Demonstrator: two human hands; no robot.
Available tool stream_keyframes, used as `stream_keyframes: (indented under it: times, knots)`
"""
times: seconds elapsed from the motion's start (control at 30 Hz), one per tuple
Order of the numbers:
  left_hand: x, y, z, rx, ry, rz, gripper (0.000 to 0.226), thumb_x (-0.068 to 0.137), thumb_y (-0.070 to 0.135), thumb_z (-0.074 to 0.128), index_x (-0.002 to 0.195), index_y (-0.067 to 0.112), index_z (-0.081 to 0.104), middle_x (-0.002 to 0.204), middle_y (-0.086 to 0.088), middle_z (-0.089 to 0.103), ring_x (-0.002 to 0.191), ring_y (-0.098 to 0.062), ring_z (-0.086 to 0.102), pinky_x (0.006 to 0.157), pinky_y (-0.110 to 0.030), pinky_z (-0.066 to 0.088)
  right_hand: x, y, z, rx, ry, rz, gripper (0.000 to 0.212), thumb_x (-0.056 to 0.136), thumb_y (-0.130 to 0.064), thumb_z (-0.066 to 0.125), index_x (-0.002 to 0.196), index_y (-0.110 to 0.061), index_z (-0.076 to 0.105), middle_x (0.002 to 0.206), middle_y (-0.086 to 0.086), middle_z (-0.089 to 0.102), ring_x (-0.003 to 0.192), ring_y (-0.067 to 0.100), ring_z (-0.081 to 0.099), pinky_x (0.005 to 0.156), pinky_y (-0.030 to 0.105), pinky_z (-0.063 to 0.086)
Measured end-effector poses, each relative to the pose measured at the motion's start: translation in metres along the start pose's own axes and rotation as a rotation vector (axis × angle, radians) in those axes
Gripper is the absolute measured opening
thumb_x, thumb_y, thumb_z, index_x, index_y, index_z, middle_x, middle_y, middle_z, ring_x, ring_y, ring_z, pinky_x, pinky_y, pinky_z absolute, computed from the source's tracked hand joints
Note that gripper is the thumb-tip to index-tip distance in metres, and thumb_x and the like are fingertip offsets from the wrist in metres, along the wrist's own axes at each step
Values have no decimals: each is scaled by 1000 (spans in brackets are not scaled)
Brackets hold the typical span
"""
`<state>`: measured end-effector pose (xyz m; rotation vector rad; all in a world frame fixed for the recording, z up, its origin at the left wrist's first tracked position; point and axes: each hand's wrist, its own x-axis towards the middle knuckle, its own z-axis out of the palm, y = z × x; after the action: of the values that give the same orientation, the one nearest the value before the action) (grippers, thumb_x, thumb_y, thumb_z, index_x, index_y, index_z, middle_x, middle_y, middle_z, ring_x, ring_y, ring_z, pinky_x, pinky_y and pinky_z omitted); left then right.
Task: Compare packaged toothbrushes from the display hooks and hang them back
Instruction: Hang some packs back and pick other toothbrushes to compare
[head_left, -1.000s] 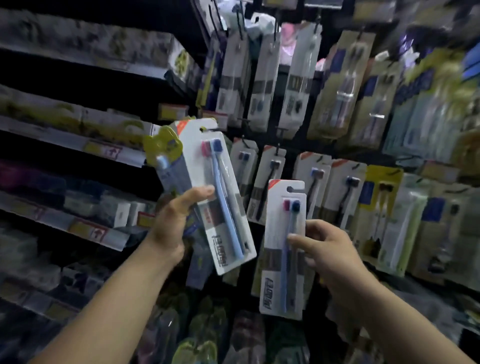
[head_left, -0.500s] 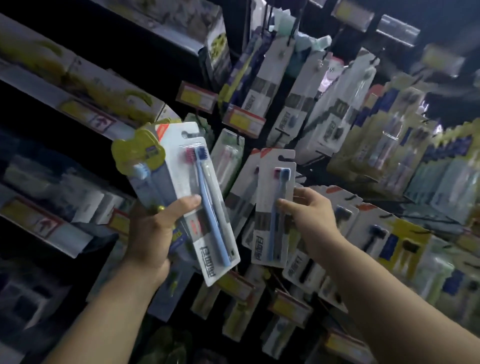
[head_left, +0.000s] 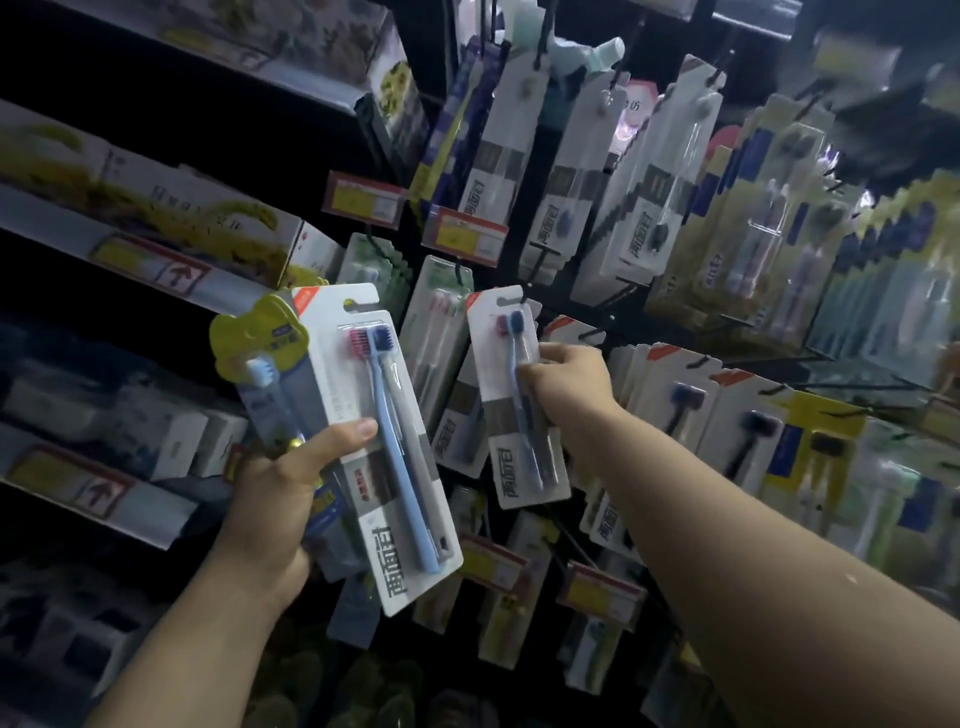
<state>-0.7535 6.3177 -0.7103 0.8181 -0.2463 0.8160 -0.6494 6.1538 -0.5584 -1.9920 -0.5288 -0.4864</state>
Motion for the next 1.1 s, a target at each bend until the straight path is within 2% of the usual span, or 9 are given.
stream_keyframes:
  times: [0.1,0.17,0.3,0.47,0.53,0.6,0.67,0.93,1.1]
  knots:
    - [-1,2,-4,-1,-12,-14,40,72,16,73,112,13,76,104,-8,78,63,-12,74,48,-20,54,9,-2,12,100,48,89,22,99,-11,61,79,-18,67,89,11,74,89,35,75,80,54,63]
    - [-2,3,-7,13,-22,-37,43,75,16,73,117,11,74,104,-13,76,56,-10,72,47,-20,53,17,4,20,136,64,113,15,101,-14,60,88,-14,66,90,9,71,85,30,72,80,49,63]
    - [-1,-2,-12,38,10,-62,54,66,25,80,119,16,77,116,-7,78,103,-32,76,86,-44,60,31,23,33,38,117,162,25,105,-28,54,112,-6,65,103,13,70,85,29,69,77,45,62]
    - [-6,-5,-4,46,53,-87,29,75,10,80,104,8,81,101,-12,81,76,-24,78,54,-28,58,6,21,35,-278,190,-91,33,102,-37,58,115,-9,65,114,12,68,94,25,67,85,41,59]
    - [-5,-8,-2,38,89,-102,26,77,10,81,103,5,81,101,-15,80,81,-30,78,62,-35,63,-29,10,34,-178,-55,-272,32,100,-38,63,121,-15,70,111,2,73,95,16,69,86,35,60]
    - [-3,-10,-2,11,116,-104,34,73,12,84,106,5,80,104,-17,79,90,-38,77,72,-42,64,-64,0,33,-27,-442,-269,26,97,-36,68,116,-19,74,98,-5,76,85,8,71,76,29,61]
    - [-1,-12,0,-30,105,-113,42,68,14,87,108,5,80,105,-21,78,90,-42,75,75,-46,63,-82,0,35,-30,-621,-243,29,90,-29,77,118,-20,71,99,-6,77,82,5,73,70,21,59]
    - [1,-14,-5,41,175,-139,56,56,25,92,104,-1,77,97,-22,78,82,-39,76,72,-51,64,-62,10,36,31,-403,-188,36,85,-12,80,119,-13,67,104,5,77,92,20,77,86,45,63]
    - [1,-12,-9,65,182,-143,52,54,26,91,101,7,78,96,-21,77,88,-43,75,79,-69,59,-54,14,25,45,-198,-122,26,88,-12,74,112,-17,67,95,2,74,77,13,75,69,32,63]
